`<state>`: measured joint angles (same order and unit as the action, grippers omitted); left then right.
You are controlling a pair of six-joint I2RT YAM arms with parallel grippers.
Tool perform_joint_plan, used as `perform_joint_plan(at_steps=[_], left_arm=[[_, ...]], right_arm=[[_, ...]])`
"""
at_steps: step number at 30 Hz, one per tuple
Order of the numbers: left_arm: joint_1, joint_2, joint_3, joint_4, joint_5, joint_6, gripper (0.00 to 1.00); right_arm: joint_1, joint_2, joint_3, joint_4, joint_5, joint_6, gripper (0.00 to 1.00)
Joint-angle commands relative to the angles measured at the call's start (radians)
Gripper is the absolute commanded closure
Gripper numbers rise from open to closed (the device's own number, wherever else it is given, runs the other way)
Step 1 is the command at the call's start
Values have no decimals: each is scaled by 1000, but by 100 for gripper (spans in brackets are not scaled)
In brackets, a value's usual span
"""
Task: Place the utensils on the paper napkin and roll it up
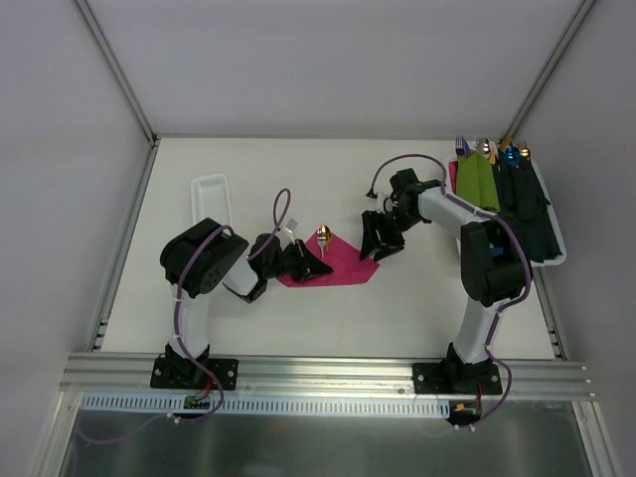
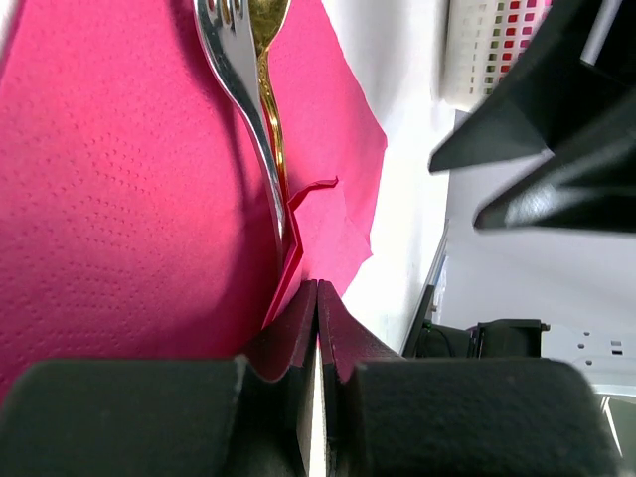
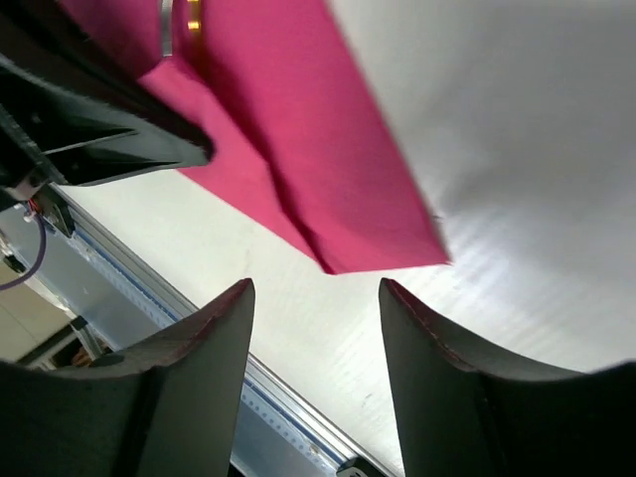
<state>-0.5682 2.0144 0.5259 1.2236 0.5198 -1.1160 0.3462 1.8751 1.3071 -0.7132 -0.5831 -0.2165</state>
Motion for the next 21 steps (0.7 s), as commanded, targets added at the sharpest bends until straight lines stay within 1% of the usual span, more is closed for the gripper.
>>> perform_joint_plan(at_steps=[1, 4, 9, 14, 17, 21], left_arm=[[10, 26, 3, -76, -44, 44, 100], [8, 26, 8, -85, -46, 45, 100], [10, 32, 13, -82, -49, 44, 100], [10, 37, 8, -76, -50, 36, 100], [10, 38, 8, -76, -49, 39, 100], [10, 40, 3, -73, -50, 38, 100]], right_arm=[[-56, 39, 6, -63, 6, -14, 43], [-96, 65, -17, -62, -9, -17, 41], [-101, 111, -45, -54, -69, 5, 41], [-81, 148, -69, 6, -116, 46, 43], [-73, 160, -86, 55, -168, 78, 45], [-72, 167, -101, 119, -233, 115, 46]])
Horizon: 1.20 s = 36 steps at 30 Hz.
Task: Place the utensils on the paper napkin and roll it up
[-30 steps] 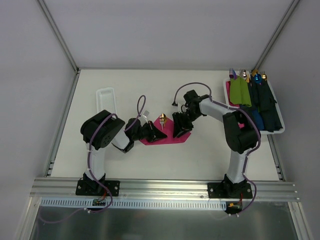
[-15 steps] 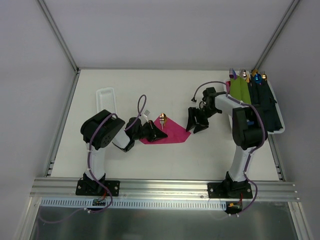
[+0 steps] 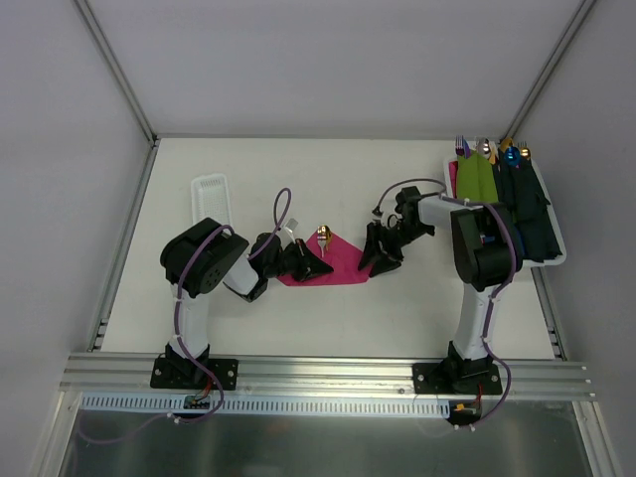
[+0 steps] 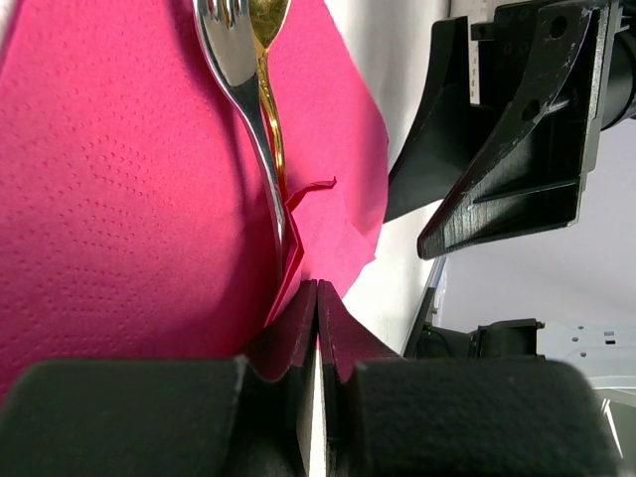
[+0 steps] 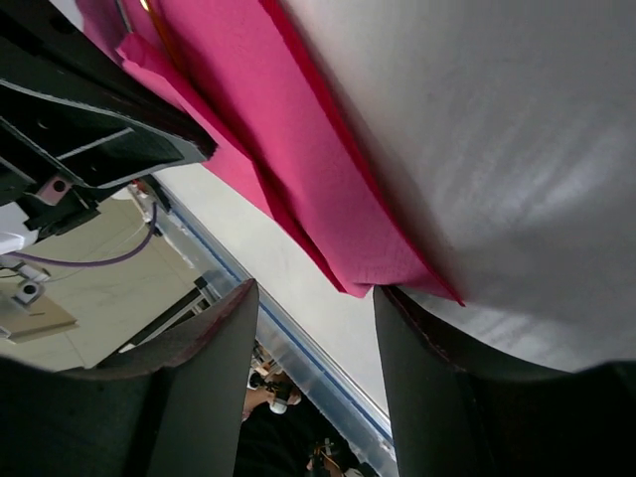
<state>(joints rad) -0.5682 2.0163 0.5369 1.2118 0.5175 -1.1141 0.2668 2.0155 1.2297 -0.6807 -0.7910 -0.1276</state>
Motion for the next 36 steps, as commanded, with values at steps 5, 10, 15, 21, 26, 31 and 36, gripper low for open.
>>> perform_joint_plan(at_steps=[5, 10, 15, 21, 26, 31, 36], left_arm=[[8, 42, -6, -57, -48, 34, 100], [10, 45, -9, -49, -48, 31, 100], [10, 44, -17, -46, -51, 30, 100], [8, 39, -25, -46, -54, 30, 100], [10, 42, -25, -41, -54, 30, 100], [10, 41, -28, -43, -56, 30, 100], [8, 39, -31, -46, -56, 31, 100]], right_arm=[[8, 14, -65, 202, -100, 103, 45], [9, -23, -134, 358, -129, 201, 43], [8, -54, -164, 480, -140, 281, 43], [-12, -86, -170, 495, -41, 269, 45], [-35, -120, -171, 523, 9, 264, 44], [-38, -80, -125, 524, 9, 261, 45], [-31, -73, -148, 530, -22, 249, 48]])
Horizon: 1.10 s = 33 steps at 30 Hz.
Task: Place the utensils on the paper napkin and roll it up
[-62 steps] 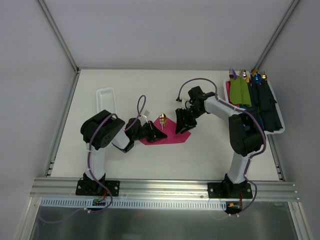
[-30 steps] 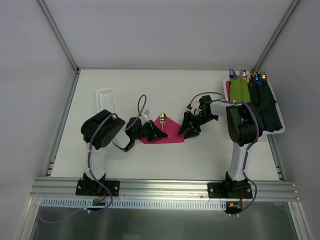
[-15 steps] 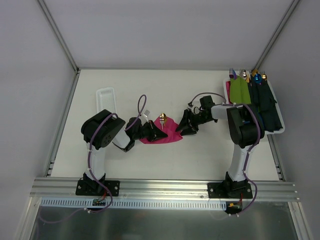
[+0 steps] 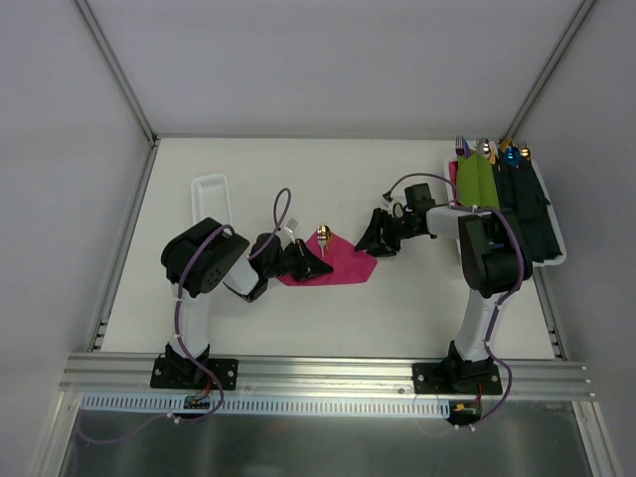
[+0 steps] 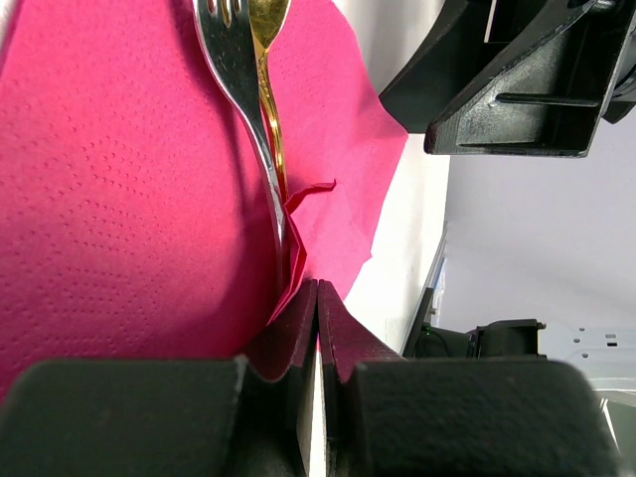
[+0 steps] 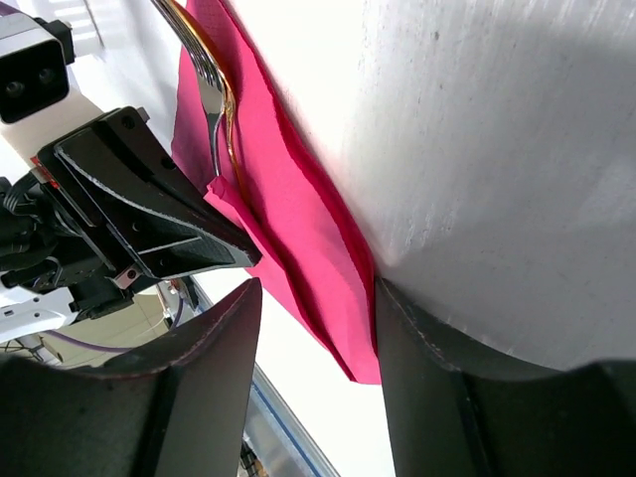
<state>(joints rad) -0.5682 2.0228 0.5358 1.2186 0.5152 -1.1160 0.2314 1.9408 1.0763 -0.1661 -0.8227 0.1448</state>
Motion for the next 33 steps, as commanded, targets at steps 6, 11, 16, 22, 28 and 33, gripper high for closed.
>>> perform_joint_plan(at_steps=[6, 11, 16, 22, 28, 33], left_arm=[[10, 31, -30, -53, -53, 33, 100], [10, 30, -28, -56, -55, 33, 100], [10, 31, -25, -57, -57, 35, 100], [10, 25, -28, -62, -57, 38, 100], [10, 24, -33, -70, -58, 42, 100], [8, 25, -37, -73, -63, 41, 100]], right_arm=[[8, -11, -56, 2, -35, -74, 50], [6, -34, -59, -84, -64, -137, 53], [2, -69, -78, -122, -81, -189, 55], [-20, -62, -58, -119, -99, -163, 64], [-24, -74, -35, -79, -131, -96, 87], [0, -97, -12, -50, -159, -24, 100]])
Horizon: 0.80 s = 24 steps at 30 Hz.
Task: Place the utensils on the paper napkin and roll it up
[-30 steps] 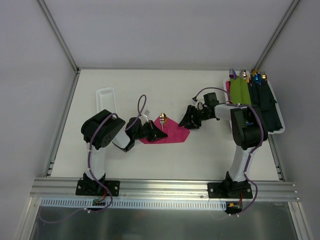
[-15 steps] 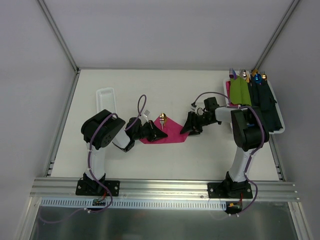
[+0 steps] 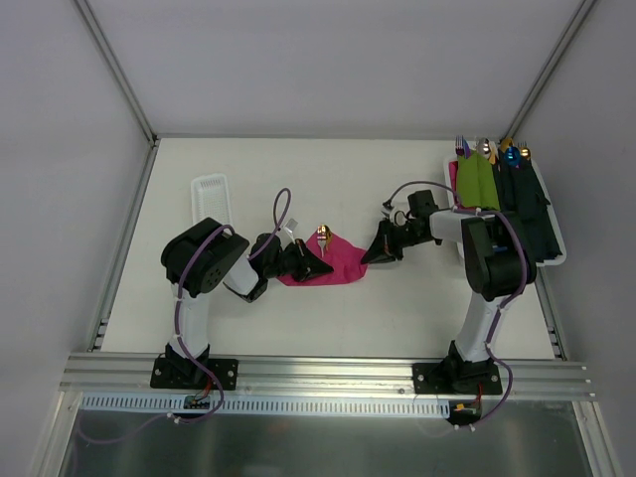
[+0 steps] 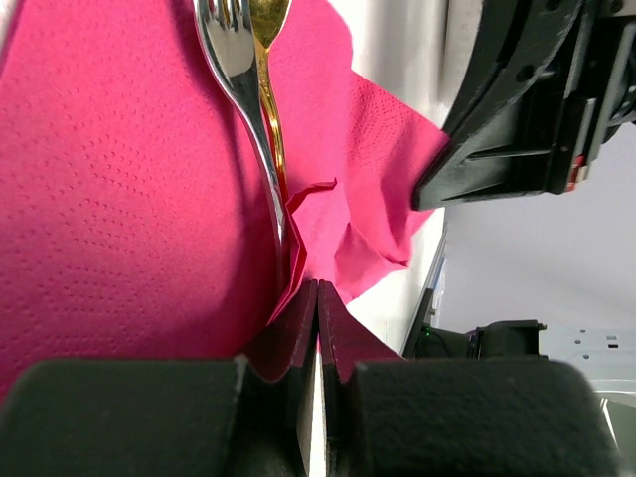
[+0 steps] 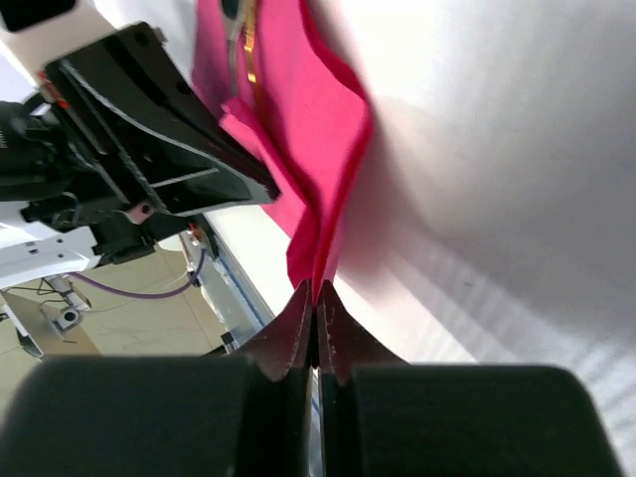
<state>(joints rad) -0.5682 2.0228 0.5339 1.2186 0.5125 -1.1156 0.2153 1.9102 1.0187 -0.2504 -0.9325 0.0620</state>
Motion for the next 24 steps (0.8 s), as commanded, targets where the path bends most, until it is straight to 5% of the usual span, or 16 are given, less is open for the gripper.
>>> perform_joint_plan(at_steps=[1, 24], left_arm=[[10, 25, -34, -74, -58, 40, 100], [10, 22, -38, -85, -52, 50, 100]], right_arm=[[25, -69, 53, 46, -58, 74, 100], [229, 75, 161, 171, -25, 283, 100]])
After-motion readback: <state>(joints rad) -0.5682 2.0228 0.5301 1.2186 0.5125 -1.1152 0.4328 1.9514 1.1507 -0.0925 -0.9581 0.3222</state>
